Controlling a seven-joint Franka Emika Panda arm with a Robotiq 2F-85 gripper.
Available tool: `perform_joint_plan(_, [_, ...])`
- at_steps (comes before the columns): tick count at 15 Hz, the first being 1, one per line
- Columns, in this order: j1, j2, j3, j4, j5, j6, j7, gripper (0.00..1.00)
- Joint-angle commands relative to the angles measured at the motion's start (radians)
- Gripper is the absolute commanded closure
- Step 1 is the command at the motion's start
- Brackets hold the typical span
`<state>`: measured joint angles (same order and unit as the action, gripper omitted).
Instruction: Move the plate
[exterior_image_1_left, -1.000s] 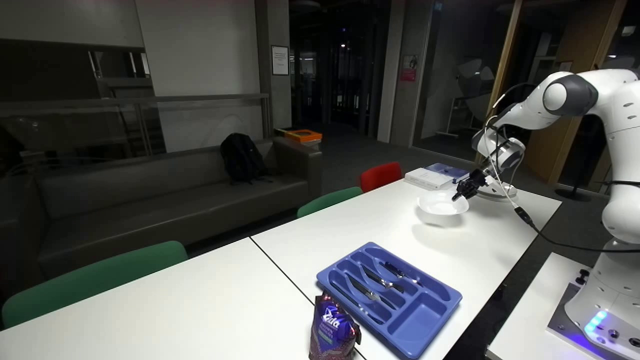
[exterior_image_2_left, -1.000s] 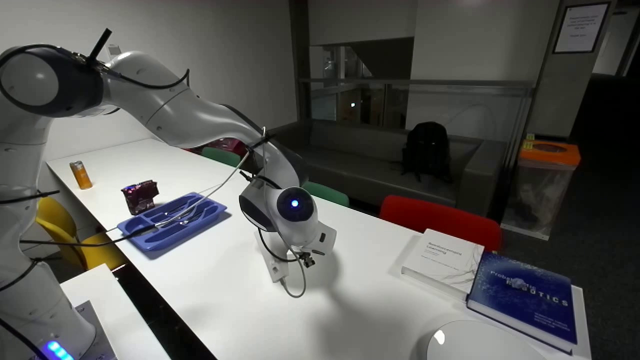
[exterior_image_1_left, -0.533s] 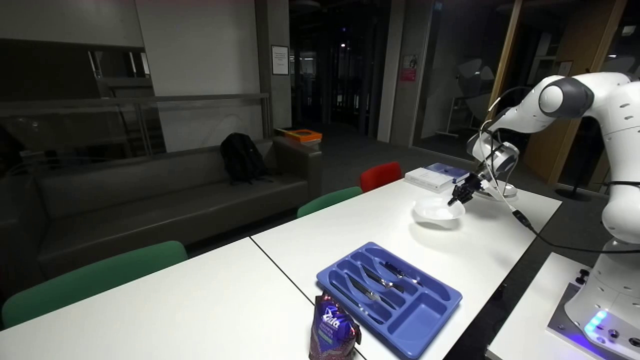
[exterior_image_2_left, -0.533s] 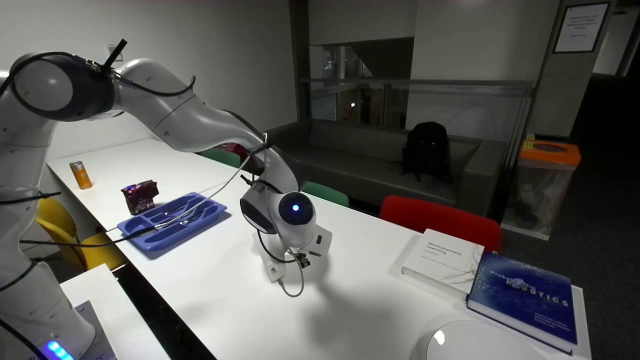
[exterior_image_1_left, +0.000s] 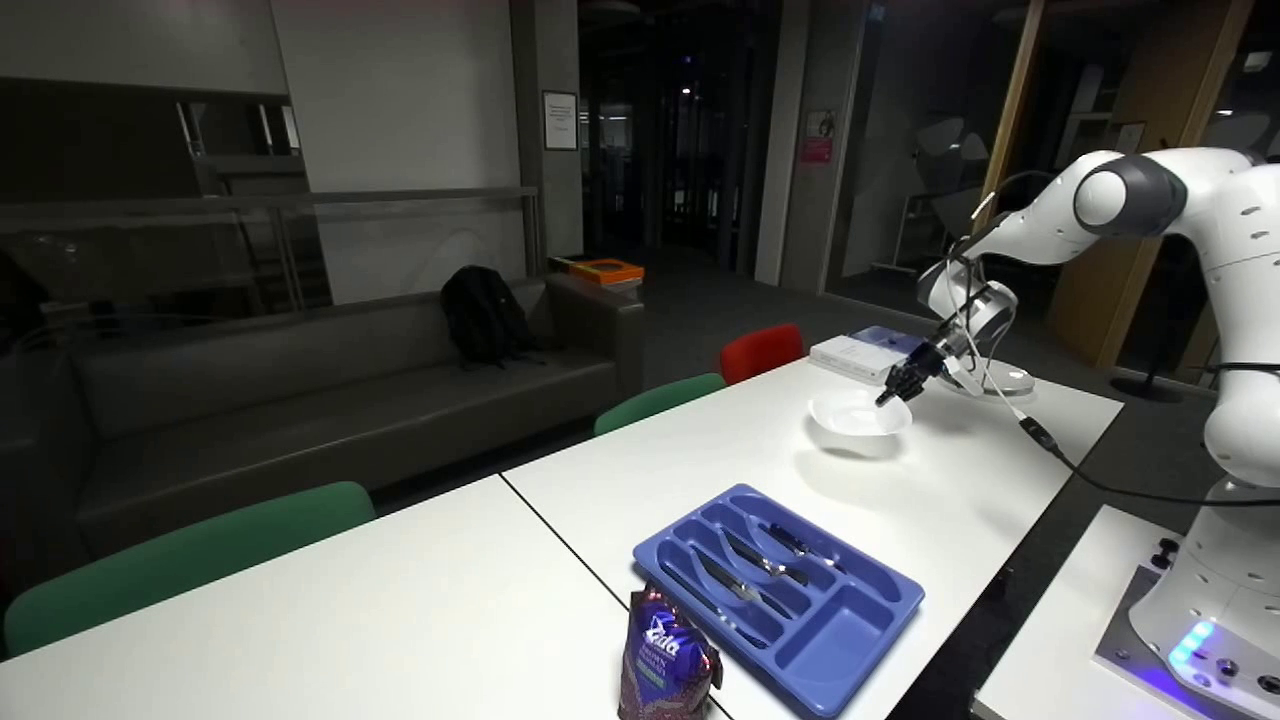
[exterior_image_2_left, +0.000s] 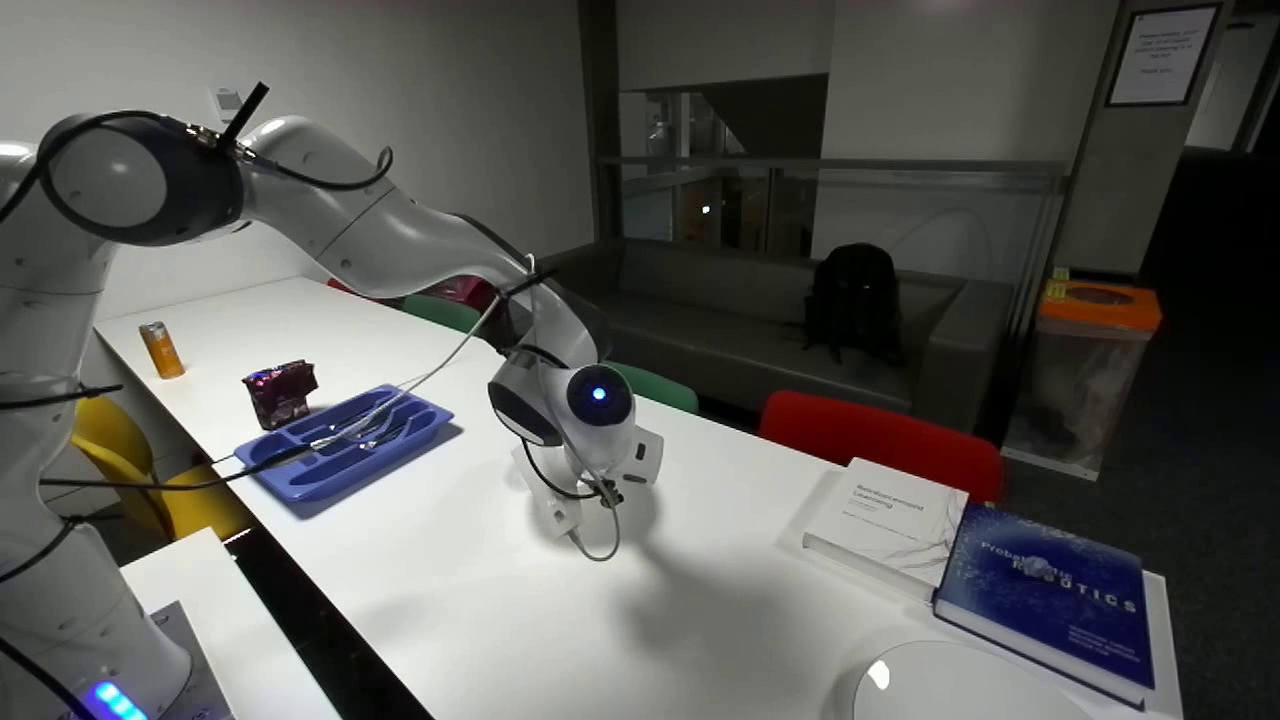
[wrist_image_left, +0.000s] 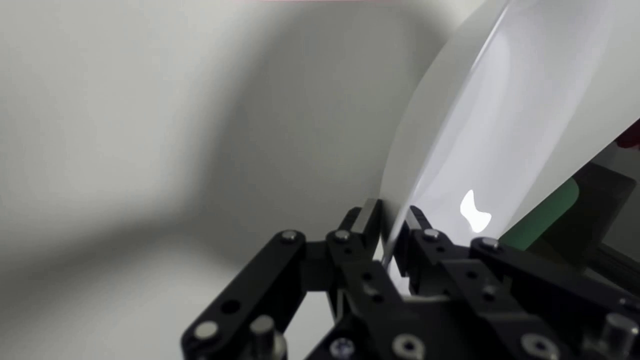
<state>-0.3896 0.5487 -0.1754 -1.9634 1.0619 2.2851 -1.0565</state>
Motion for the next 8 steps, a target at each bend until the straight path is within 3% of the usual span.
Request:
perform_joint_plan(1, [0.000,0.028,0.022,0.067,-0.022,-0.027,-0.017,0.97])
perform_joint_plan(8, [-0.006,0.088,0.057,0.139,-0.071,-0.048,-0.053,0.97])
